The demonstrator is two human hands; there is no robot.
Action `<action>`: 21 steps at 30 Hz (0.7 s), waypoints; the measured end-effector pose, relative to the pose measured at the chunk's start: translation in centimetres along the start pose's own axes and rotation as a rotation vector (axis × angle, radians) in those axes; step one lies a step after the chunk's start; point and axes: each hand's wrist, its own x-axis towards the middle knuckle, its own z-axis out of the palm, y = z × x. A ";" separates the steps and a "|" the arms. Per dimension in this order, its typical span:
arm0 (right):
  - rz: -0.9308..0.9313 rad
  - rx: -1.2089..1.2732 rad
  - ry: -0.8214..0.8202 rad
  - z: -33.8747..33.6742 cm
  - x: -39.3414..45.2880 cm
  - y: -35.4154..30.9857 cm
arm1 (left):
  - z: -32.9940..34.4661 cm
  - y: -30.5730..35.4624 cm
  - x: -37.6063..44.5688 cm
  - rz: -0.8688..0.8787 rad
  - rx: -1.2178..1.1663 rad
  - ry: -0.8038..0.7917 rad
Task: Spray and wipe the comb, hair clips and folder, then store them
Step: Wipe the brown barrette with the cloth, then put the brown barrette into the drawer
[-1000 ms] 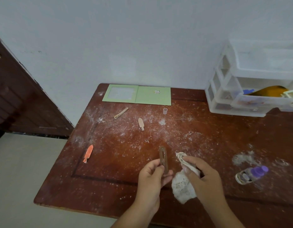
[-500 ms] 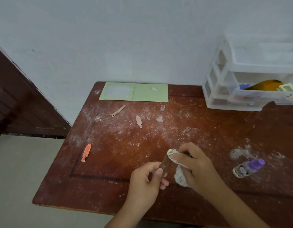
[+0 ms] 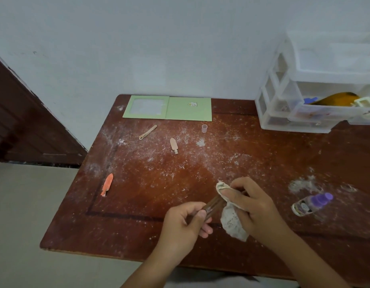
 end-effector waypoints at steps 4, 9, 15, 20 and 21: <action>-0.034 -0.036 -0.100 0.8 -0.9 0.9 | 0.0 -0.1 0.2 -0.022 -0.045 -0.031; 0.317 -0.107 -0.043 2.3 -1.9 4.8 | 0.1 -1.2 1.8 -0.170 -0.059 0.006; 0.806 -0.170 -0.240 3.2 -0.8 7.0 | 1.0 -1.8 3.8 -0.274 -0.150 0.077; 0.790 -0.148 -0.110 0.4 1.1 7.4 | 1.6 0.6 6.7 -0.240 -0.184 0.092; 0.714 -0.186 -0.039 -0.7 1.5 7.6 | 2.0 1.4 7.4 -0.217 -0.180 0.086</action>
